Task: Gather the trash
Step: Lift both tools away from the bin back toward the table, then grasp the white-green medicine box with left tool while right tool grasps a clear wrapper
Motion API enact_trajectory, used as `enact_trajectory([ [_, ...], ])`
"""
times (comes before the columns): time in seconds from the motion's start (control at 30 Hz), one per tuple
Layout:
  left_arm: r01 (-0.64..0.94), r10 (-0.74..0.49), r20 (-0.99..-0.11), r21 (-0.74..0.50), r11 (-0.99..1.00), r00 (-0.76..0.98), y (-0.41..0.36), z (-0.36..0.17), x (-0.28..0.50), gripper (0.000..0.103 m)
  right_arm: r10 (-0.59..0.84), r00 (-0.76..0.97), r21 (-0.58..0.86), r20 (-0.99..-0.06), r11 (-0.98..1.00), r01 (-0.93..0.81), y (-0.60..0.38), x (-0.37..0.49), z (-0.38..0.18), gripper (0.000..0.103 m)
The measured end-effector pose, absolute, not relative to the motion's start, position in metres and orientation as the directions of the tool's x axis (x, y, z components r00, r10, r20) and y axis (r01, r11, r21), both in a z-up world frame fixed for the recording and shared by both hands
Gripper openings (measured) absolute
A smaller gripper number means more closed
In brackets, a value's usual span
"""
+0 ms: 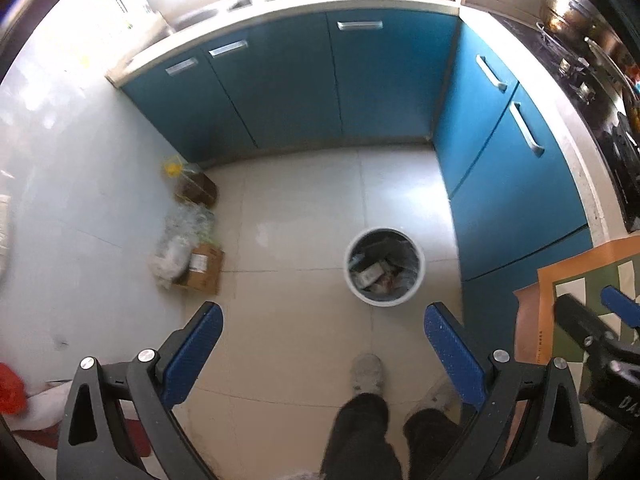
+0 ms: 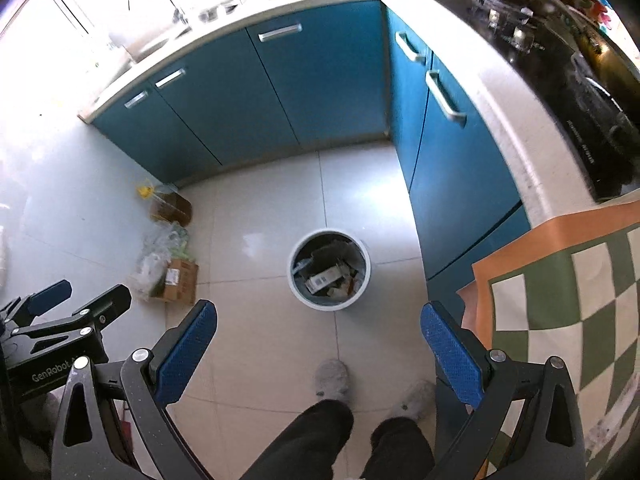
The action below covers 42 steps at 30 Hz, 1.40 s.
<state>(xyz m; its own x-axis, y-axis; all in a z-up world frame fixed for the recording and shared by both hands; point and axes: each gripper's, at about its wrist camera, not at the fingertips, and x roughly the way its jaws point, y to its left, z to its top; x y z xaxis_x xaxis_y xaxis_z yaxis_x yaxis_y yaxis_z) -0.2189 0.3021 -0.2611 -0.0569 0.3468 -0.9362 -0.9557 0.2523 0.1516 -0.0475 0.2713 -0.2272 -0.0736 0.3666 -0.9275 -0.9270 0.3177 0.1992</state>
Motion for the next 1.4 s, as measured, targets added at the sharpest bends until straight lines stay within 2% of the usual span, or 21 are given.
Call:
enact_trajectory([
  [0.23, -0.934, 0.456, -0.887, 0.222, 0.28, -0.075, 0.288, -0.217, -0.174, 0.103, 0.44, -0.09, 0.295, -0.894, 0.425, -0.856, 0.233, 0.007, -0.184, 0.103],
  [0.4, -0.879, 0.484, -0.875, 0.218, 0.424, 0.016, 0.264, -0.202, -0.08, 0.103, 0.464, 0.012, 0.315, -0.886, 0.619, -0.719, 0.156, 0.102, -0.164, 0.103],
  [0.5, -0.801, 0.475, -0.877, 0.233, 0.551, 0.072, 0.232, -0.202, -0.004, 0.103, 0.415, 0.099, 0.276, -0.904, 0.745, -0.607, 0.096, 0.16, -0.169, 0.103],
  [0.6, -0.713, 0.464, -0.881, 0.269, 0.647, 0.089, 0.193, -0.216, 0.067, 0.103, 0.297, 0.173, 0.195, -0.939, 0.875, -0.443, 0.022, 0.22, -0.192, 0.103],
  [0.73, -0.608, 0.478, -0.877, 0.351, 0.712, 0.053, 0.149, -0.252, 0.133, 0.103, 0.198, 0.132, 0.15, -0.971, 0.941, -0.304, -0.03, 0.269, -0.247, 0.102],
  [0.83, -0.55, 0.488, -0.873, 0.405, 0.73, 0.005, 0.128, -0.279, 0.162, 0.103, 0.159, 0.079, 0.128, -0.984, 0.943, -0.306, -0.035, 0.277, -0.281, 0.091],
  [0.87, -0.536, 0.484, -0.875, 0.414, 0.736, -0.011, 0.122, -0.287, 0.167, 0.103, 0.158, 0.128, 0.106, -0.979, 0.935, -0.339, -0.031, 0.274, -0.278, 0.09],
  [0.9, -0.528, 0.481, -0.876, 0.418, 0.739, -0.02, 0.12, -0.289, 0.169, 0.103, 0.157, 0.153, 0.09, -0.976, 0.923, -0.374, -0.026, 0.272, -0.277, 0.077],
  [0.93, -0.52, 0.48, -0.877, 0.424, 0.742, -0.03, 0.118, -0.292, 0.172, 0.103, 0.136, 0.174, 0.056, -0.975, 0.914, -0.403, -0.021, 0.268, -0.277, 0.071],
  [0.97, -0.515, 0.478, -0.877, 0.428, 0.743, -0.039, 0.116, -0.294, 0.174, 0.103, 0.136, 0.201, 0.042, -0.97, 0.91, -0.412, -0.021, 0.266, -0.276, 0.054],
  [1.0, -0.512, 0.475, -0.879, 0.429, 0.744, -0.047, 0.115, -0.295, 0.175, 0.103, 0.134, 0.228, 0.027, -0.964, 0.909, -0.416, -0.023, 0.265, -0.275, 0.023],
  [1.03, -0.511, 0.475, -0.879, 0.432, 0.743, -0.052, 0.113, -0.295, 0.177, 0.103, 0.133, 0.24, 0.023, -0.962, 0.91, -0.414, -0.027, 0.266, -0.276, 0.008],
  [1.07, -0.511, 0.474, -0.879, 0.433, 0.742, -0.056, 0.113, -0.293, 0.179, 0.103, 0.16, 0.23, 0.055, -0.96, 0.912, -0.406, -0.034, 0.267, -0.276, 0.001],
  [1.27, -0.531, 0.402, -0.916, 0.35, 0.772, -0.02, 0.106, -0.286, 0.223, 0.103, 0.232, 0.234, 0.161, -0.944, 0.944, -0.287, -0.102, 0.29, -0.253, 0.0],
  [1.33, -0.539, 0.337, -0.941, 0.286, 0.792, -0.003, 0.101, -0.286, 0.248, 0.103, 0.237, 0.255, 0.179, -0.937, 0.956, -0.231, -0.133, 0.304, -0.241, 0.0],
  [1.4, -0.559, 0.217, -0.976, 0.169, 0.812, 0.02, 0.097, -0.287, 0.279, 0.103, 0.22, 0.28, 0.174, -0.934, 0.968, -0.18, -0.157, 0.325, -0.234, 0.0],
])
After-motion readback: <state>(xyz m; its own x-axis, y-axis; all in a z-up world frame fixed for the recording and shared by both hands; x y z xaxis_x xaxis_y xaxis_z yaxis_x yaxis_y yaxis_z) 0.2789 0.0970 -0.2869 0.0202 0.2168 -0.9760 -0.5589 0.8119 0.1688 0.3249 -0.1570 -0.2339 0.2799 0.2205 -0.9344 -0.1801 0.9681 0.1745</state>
